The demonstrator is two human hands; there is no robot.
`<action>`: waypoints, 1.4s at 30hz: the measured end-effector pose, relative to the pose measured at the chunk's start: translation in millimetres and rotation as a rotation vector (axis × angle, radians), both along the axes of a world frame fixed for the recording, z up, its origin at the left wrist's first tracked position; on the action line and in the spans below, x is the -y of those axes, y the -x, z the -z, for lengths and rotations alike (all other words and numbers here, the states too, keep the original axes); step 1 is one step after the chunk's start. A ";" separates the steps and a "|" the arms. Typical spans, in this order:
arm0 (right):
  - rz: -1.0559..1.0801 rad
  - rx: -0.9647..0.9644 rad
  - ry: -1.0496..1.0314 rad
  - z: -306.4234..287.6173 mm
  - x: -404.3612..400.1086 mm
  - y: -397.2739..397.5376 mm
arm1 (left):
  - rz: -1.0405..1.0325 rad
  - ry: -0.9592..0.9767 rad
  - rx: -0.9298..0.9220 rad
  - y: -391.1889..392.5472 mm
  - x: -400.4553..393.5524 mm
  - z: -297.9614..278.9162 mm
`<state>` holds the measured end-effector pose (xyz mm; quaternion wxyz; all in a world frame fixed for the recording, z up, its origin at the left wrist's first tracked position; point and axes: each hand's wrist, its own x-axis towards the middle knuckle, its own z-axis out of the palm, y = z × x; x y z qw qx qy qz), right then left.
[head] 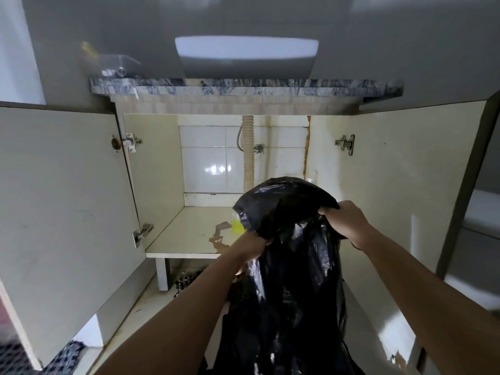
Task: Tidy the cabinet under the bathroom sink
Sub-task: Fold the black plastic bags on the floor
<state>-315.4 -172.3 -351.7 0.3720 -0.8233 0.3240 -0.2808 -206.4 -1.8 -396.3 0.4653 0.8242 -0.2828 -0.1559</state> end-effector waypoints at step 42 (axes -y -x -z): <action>-0.142 -0.553 0.666 -23.0 9.2 15.3 | -0.168 -0.651 0.595 -47.6 -27.0 -15.9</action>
